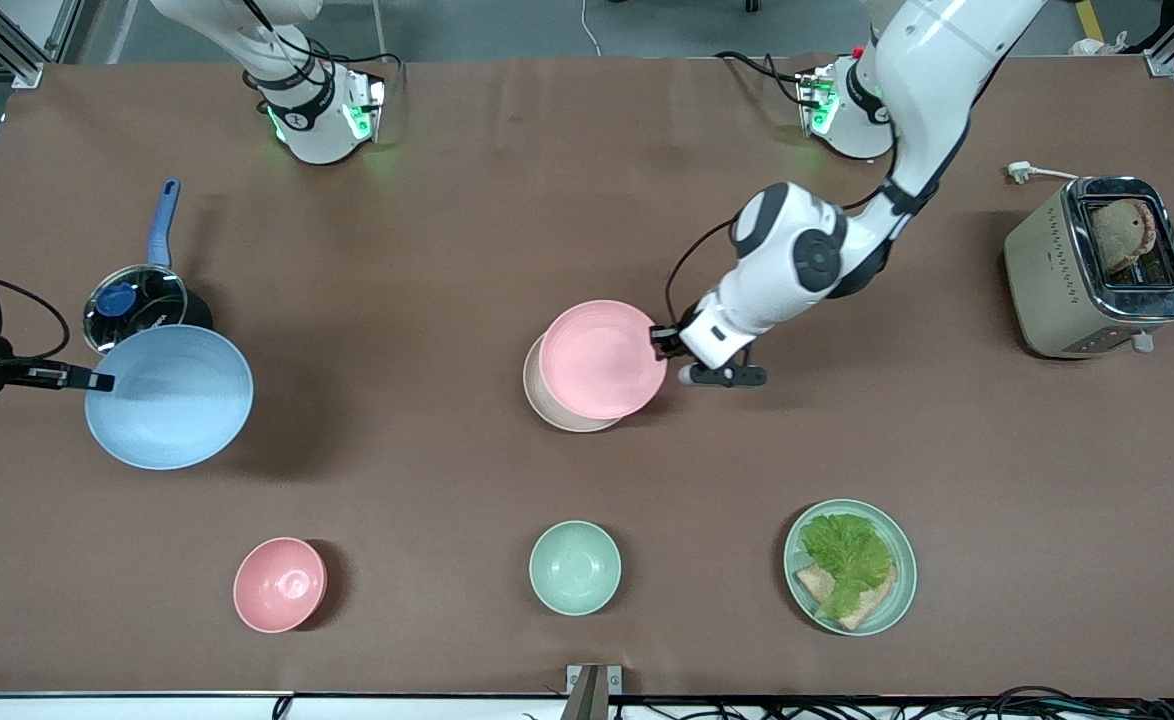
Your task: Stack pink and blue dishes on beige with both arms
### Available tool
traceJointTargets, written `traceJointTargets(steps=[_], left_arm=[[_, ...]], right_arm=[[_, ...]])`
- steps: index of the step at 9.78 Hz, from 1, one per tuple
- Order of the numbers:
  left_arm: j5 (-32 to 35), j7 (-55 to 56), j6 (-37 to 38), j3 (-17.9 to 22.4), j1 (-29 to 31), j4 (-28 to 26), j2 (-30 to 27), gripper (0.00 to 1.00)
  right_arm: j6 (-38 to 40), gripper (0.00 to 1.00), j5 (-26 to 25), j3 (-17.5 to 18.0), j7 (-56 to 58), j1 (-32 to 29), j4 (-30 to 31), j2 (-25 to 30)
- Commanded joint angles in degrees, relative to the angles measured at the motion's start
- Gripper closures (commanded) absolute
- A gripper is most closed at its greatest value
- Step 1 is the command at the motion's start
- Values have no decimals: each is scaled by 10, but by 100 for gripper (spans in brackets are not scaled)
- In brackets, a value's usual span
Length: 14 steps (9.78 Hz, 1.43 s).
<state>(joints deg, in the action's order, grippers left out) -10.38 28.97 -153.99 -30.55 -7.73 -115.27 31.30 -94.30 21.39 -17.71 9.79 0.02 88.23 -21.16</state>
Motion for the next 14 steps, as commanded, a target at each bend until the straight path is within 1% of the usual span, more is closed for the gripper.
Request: traceJointTargets(steps=[1,2,3,4,5,6,7,8,9,10,11,12,13,14], left_arm=[[129,106,-8,-10,4,57,85,99],[175,157,-8,-10,1,66,96,94],[198,194,-7,-11,-2,65,94,66],[200,202,-4,-16,-2,60,86,7],[201,202,12,-18,4,54,65,0],[201,195,59,-18,7,51,34,0],[200,149,123,-14,15,47,-4,0],[199,100,181,-8,28,46,-37,0],[198,78,224,14,31,49,-77,0],[199,59,249,49,31,51,-127,0],[192,-3,269,85,31,53,-166,0],[190,-56,293,122,32,55,-207,0],[190,-84,309,153,33,61,-239,0],[190,-115,334,180,33,72,-265,0]], right_arm=[[11,99,-55,82,-137,2,24,60],[12,99,-66,122,-190,2,35,77],[9,99,-65,161,-219,2,53,88],[10,99,-65,192,-223,1,67,92],[10,99,-62,219,-252,2,82,96],[6,99,-58,252,-296,2,91,96],[1,99,-55,288,-330,2,99,94],[-39,99,-24,322,-359,2,132,95],[-111,99,12,353,-374,2,169,93],[-181,99,16,389,-403,2,193,91],[-255,99,18,428,-428,7,211,70],[-347,99,17,462,-464,18,222,39],[-407,99,17,478,-475,34,222,-1],[-457,99,14,479,-476,51,222,-28]])
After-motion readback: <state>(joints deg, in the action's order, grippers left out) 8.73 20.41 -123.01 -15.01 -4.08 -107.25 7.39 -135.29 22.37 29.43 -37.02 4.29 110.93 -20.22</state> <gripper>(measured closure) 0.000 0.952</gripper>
